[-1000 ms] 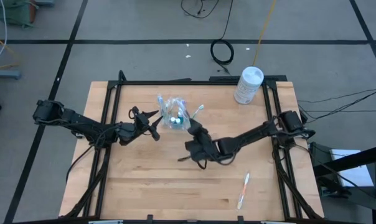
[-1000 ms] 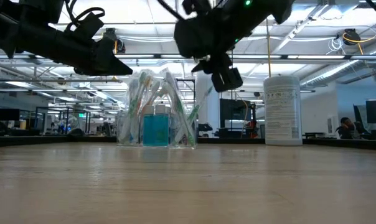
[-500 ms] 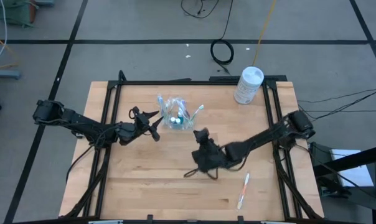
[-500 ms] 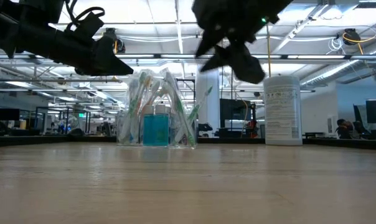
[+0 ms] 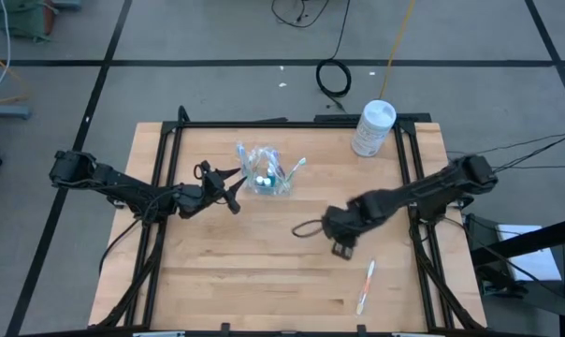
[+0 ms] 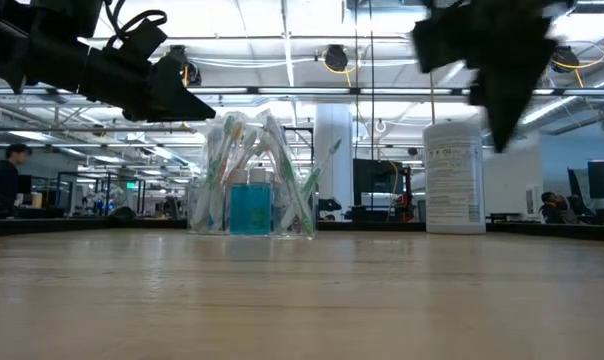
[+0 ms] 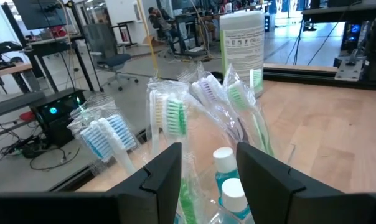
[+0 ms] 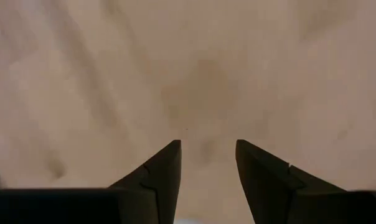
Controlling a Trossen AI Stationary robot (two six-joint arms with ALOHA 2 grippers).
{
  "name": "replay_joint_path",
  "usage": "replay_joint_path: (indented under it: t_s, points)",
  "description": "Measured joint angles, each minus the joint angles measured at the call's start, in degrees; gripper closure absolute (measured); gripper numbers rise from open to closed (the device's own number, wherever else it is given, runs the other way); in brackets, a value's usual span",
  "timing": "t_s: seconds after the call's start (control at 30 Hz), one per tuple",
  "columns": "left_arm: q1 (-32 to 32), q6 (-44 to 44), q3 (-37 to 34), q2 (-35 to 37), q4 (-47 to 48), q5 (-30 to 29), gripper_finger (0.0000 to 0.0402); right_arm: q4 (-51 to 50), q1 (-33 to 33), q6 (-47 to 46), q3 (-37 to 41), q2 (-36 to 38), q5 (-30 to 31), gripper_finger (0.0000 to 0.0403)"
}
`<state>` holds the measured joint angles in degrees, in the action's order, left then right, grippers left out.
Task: Pick & Place toothbrushing station
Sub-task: Put the orange toothbrush into the transparent organizer
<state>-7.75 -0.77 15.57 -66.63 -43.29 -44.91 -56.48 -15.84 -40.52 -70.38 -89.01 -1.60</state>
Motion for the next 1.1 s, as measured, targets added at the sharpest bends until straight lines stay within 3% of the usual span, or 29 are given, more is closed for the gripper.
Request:
replay_joint_path:
  t_s: [0.2,0.33,0.5,0.63,0.9,1.1]
  points:
    - [0.0,1.0,0.0,0.0,0.0,0.0,0.0245,2.4,-8.2,-29.6,11.8,5.1,-6.3,0.0259]
    - [0.0,1.3,0.0,0.0,0.2,0.0,0.0245,11.2,-12.9,-46.2,19.9,7.2,-12.8,0.0259]
    - [0.0,1.1,0.0,0.0,0.0,0.0,0.0245,28.8,-17.1,-53.0,26.2,8.6,-13.5,0.0259]
    - [0.0,1.1,0.0,0.0,-0.2,0.0,0.0245,36.3,-18.7,-55.6,28.2,8.7,-11.8,0.0259]
    - [0.0,-0.4,0.0,0.0,-0.2,0.4,0.0245,35.6,-22.8,-67.3,28.7,8.7,-11.9,0.0259]
    - [0.0,-0.4,0.0,0.0,-0.2,1.5,0.0245,27.2,-23.6,-72.8,28.7,8.7,-10.4,0.0259]
